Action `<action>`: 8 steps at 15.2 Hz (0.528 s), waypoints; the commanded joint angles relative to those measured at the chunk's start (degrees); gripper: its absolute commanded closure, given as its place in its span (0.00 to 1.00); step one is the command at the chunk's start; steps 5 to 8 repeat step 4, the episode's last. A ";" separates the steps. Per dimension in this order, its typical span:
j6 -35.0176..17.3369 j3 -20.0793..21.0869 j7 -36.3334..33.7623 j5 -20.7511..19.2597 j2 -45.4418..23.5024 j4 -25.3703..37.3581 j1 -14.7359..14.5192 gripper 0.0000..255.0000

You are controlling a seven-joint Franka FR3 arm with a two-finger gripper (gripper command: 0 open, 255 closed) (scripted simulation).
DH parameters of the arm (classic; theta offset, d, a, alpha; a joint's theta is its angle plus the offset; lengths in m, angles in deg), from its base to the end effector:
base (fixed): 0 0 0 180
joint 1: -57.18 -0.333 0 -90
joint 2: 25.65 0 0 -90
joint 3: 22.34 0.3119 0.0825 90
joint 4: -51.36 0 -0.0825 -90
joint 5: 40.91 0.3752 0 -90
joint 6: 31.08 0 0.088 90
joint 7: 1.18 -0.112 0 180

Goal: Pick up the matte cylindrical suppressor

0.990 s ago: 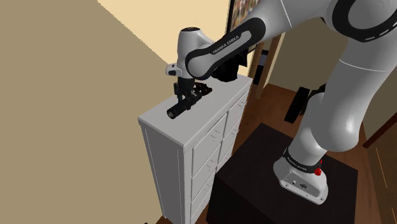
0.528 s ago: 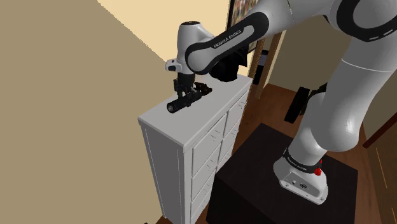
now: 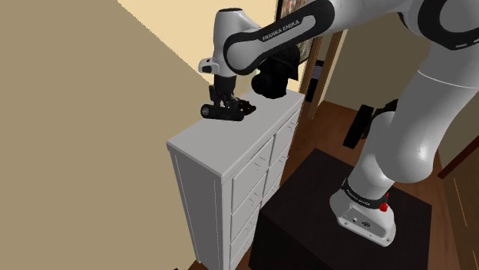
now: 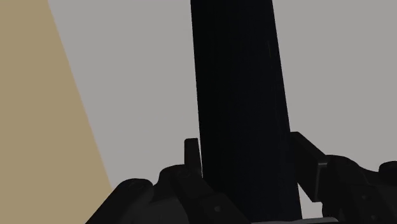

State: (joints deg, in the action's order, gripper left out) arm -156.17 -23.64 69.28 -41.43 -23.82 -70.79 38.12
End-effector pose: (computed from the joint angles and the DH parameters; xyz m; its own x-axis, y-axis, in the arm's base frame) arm 0.5097 0.1628 0.4249 0.0253 0.9995 0.0211 0.9964 -0.0269 0.0807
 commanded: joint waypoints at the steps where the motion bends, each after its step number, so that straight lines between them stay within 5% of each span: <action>1: 1.48 0.04 -0.08 -0.02 0.45 1.04 -0.04 1.00; 8: 2.35 0.05 -0.08 -0.02 0.75 1.60 -0.04 1.00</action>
